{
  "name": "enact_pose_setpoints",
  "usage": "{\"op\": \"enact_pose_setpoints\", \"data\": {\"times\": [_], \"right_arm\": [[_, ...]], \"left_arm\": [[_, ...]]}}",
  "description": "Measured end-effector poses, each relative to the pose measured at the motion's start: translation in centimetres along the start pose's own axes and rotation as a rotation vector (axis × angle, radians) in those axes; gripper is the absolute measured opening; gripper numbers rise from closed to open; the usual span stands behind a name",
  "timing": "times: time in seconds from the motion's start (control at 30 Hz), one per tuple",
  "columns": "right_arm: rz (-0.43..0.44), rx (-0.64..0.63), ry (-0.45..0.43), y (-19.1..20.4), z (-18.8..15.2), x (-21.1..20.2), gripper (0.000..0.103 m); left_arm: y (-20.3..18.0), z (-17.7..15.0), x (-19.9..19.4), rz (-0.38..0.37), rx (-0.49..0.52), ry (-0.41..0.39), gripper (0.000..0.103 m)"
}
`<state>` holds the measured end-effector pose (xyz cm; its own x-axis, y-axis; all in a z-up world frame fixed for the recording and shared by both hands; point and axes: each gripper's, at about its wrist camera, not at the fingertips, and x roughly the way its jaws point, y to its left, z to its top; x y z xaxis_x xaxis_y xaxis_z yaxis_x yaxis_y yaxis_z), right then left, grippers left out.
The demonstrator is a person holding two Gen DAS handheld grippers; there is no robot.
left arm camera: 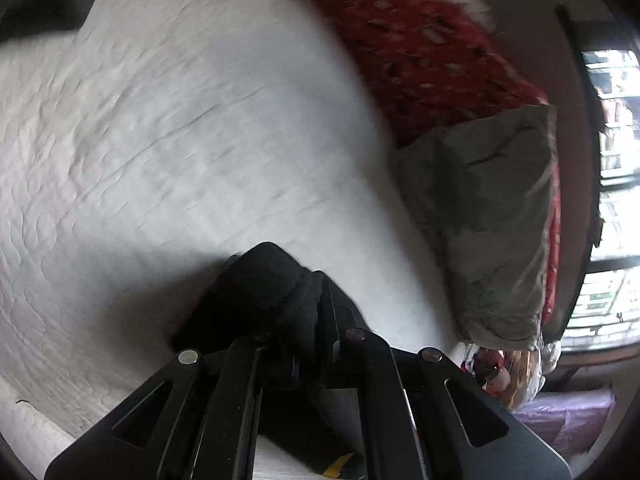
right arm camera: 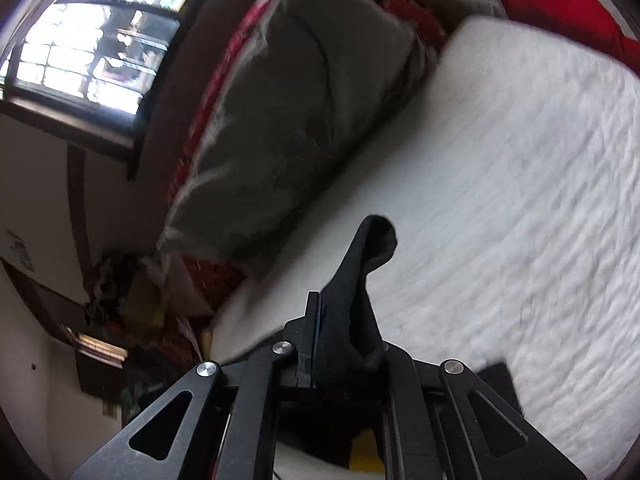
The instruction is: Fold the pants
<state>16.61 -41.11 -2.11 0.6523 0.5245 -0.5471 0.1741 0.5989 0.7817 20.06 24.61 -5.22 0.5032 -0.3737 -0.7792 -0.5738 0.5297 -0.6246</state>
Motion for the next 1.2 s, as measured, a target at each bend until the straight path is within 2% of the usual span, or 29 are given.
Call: {"op": "enact_pose_setpoints", "data": {"times": [0.07, 0.2, 0.3, 0.37, 0.4, 0.47, 0.5, 0.53, 0.63, 0.73, 0.83, 0.93, 1.03, 1.1, 1.2], "right_arm": [[-0.028, 0.045, 0.054, -1.7, -2.0, 1.3, 0.008], [-0.099, 0.082, 0.121, -5.4, -6.0, 2.7, 0.008], [-0.152, 0.101, 0.171, -7.6, -8.1, 3.1, 0.013], [-0.178, 0.096, 0.17, -8.1, -8.7, 2.6, 0.016], [-0.174, 0.109, 0.173, -8.3, -9.1, 2.1, 0.022], [-0.141, 0.147, 0.178, -8.6, -10.0, 0.8, 0.043], [-0.133, 0.158, 0.183, -8.4, -10.4, 0.6, 0.059], [-0.125, 0.166, 0.187, -8.4, -10.9, 0.2, 0.063], [-0.117, 0.172, 0.201, -8.7, -11.9, -0.3, 0.063], [-0.104, 0.228, 0.226, -9.1, -13.3, 0.5, 0.063], [-0.114, 0.248, 0.2, -9.0, -13.7, 1.0, 0.063], [-0.074, 0.308, 0.137, -8.9, -12.9, 1.6, 0.063], [-0.026, 0.374, 0.104, -9.0, -12.3, 2.5, 0.063], [-0.015, 0.391, 0.092, -8.9, -12.2, 2.9, 0.064], [0.0, 0.405, 0.105, -9.0, -12.7, 2.8, 0.064]], "left_arm": [[1.6, -0.2, 0.4, 0.007, -0.029, 0.012, 0.004], [2.5, -0.9, 0.4, 0.06, 0.008, 0.018, 0.004], [3.1, -1.4, 0.7, 0.074, 0.006, 0.033, 0.004], [3.4, -1.4, 0.8, 0.077, 0.004, 0.044, 0.004], [3.6, -1.4, 0.8, 0.079, 0.001, 0.051, 0.004], [4.2, -1.8, 0.3, 0.071, -0.005, 0.063, 0.004], [4.4, -1.9, 0.2, 0.065, -0.009, 0.066, 0.004], [4.6, -2.1, 0.1, 0.061, -0.012, 0.071, 0.004], [4.9, -2.4, -0.5, 0.042, -0.029, 0.087, 0.005], [5.4, -3.0, -1.0, 0.037, -0.019, 0.098, 0.011], [6.0, -3.4, -1.4, 0.011, -0.034, 0.099, 0.012], [6.4, -4.3, -1.4, -0.031, -0.069, 0.114, 0.022], [6.2, -5.8, -0.9, -0.072, -0.065, 0.117, 0.038], [5.8, -6.3, -0.2, -0.064, -0.05, 0.106, 0.052], [5.8, -6.5, 1.5, -0.031, -0.047, 0.095, 0.052]]}}
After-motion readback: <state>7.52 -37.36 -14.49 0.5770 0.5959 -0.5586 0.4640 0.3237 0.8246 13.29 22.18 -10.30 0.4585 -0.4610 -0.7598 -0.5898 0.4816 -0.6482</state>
